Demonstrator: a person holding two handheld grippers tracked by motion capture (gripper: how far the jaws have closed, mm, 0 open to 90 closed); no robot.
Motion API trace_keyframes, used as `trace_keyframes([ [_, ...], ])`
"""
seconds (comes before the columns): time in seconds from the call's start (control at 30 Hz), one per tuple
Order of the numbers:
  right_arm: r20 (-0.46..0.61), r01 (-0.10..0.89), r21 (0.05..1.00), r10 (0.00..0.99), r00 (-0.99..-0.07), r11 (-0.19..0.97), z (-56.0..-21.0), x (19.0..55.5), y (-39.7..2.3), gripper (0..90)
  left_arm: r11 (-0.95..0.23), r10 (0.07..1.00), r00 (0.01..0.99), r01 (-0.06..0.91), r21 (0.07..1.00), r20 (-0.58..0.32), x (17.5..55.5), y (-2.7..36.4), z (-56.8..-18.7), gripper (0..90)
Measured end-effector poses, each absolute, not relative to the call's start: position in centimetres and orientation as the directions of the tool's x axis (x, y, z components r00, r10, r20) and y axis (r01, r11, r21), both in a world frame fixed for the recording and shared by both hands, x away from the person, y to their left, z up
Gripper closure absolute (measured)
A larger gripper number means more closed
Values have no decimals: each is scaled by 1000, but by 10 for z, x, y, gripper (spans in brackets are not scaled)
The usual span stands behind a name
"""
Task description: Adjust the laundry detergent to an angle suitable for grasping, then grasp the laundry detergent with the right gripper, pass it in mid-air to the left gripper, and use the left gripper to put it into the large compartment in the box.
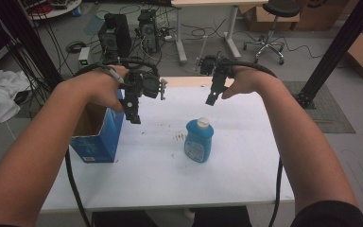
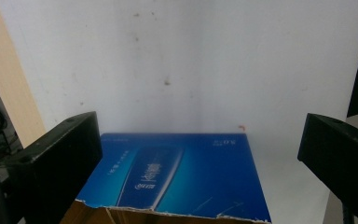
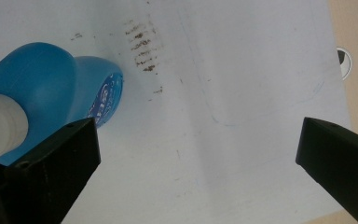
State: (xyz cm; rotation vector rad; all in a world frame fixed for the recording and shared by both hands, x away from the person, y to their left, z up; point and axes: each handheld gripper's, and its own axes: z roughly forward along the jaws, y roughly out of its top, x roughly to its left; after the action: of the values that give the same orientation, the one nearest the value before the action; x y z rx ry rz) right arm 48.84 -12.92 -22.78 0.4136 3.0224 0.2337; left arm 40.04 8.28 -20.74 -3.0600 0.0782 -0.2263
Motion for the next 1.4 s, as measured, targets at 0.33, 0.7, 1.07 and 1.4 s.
trace_keyframes([
  [0.33,-60,248,163,260,-964,955,-228,487,-131,0,-996,-44,990,-32,-88,133,398,82,-209,1],
  [0.7,-74,246,161,260,-963,956,-224,486,-127,0,-995,-49,988,-35,-96,144,395,87,-206,1],
  [1.07,-69,259,161,272,-960,952,-225,487,-131,0,-996,-51,987,-39,-80,150,393,86,-205,1],
  [1.4,-98,270,154,287,-953,950,-220,481,-141,0,-996,-52,986,-39,-86,156,392,83,-204,1],
])
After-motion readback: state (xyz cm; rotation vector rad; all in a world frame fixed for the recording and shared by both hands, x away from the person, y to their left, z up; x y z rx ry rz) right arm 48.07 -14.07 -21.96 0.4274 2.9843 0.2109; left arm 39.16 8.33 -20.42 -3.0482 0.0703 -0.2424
